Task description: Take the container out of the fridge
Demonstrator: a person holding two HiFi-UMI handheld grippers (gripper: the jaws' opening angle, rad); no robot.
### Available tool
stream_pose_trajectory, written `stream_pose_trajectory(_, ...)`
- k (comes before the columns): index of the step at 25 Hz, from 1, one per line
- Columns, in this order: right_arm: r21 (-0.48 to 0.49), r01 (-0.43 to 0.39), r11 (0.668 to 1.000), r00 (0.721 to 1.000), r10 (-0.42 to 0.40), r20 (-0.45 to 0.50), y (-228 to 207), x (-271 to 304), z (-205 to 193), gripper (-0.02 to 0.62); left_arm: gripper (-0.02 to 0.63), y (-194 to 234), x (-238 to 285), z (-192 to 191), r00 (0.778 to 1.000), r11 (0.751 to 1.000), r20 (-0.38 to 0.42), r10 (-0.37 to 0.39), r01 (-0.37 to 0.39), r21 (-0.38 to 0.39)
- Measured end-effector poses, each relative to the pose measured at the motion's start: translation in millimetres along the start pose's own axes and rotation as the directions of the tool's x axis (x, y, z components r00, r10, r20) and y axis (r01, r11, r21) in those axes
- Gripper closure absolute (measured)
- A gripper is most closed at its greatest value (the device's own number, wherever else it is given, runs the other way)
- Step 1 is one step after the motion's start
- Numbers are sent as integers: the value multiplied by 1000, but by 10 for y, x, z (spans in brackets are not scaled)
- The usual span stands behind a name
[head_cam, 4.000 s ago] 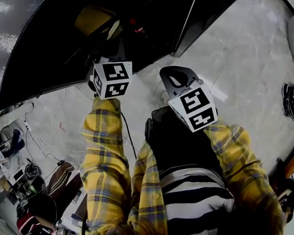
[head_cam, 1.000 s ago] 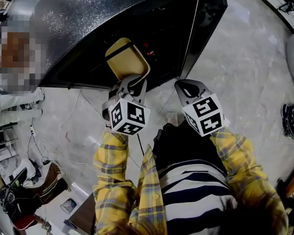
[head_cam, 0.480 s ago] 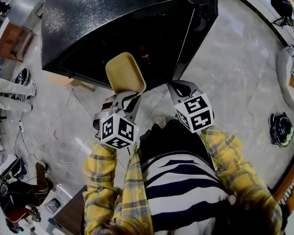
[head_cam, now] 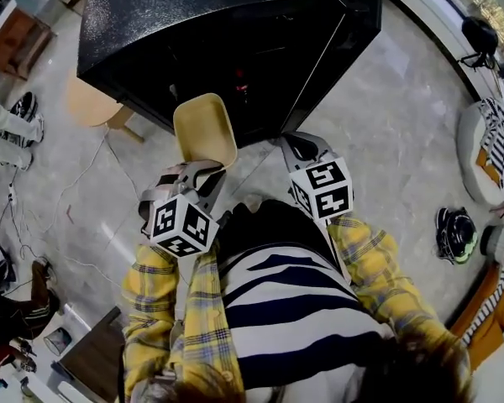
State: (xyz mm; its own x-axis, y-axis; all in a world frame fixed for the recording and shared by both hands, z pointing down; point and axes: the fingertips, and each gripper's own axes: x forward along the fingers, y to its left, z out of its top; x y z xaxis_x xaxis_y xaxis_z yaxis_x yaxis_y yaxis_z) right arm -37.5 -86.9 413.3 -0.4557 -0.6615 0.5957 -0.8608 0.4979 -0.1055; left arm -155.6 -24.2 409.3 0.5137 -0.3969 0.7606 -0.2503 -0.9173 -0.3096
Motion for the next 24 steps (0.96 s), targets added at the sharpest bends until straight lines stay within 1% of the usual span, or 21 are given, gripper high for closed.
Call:
stream_pose_trajectory(9, -10, -3, 1000, 1000, 3, 15, 70, -13, 45, 568, 574, -126, -94, -30, 1000, 1000, 1, -12, 12, -18)
stream_pose_trajectory(19, -16, -11, 1000, 1000, 12, 18, 170, 52, 69, 568, 574, -151, -139, -101, 1000, 999, -15, 5, -5, -45)
stream_pose_trajectory(24, -7, -4, 1000, 1000, 4, 30, 156, 48, 86, 568, 574, -173, -138, -99, 1000, 999, -18, 2, -3, -43)
